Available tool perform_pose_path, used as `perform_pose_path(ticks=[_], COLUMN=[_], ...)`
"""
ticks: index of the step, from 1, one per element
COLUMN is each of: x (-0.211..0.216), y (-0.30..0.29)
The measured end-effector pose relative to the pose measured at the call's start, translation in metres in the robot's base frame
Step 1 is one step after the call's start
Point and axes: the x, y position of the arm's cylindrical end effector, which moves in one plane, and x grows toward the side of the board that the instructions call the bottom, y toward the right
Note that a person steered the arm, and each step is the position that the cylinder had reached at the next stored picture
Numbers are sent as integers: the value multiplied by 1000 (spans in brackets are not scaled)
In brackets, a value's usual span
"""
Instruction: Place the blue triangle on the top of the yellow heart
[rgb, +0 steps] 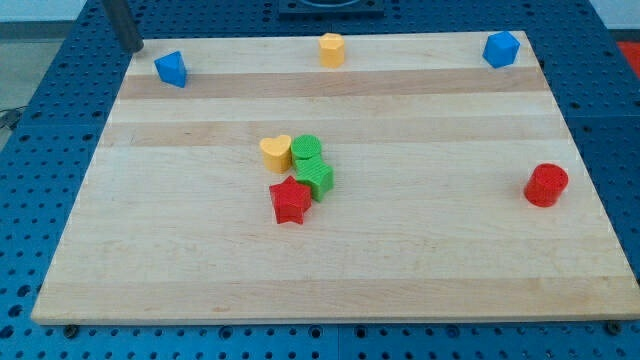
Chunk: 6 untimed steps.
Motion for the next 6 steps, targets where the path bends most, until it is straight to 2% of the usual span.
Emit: perform_pose_path(ticks=[1, 2, 5, 6], x=[55, 56, 93, 102], y=[41, 42, 136, 150])
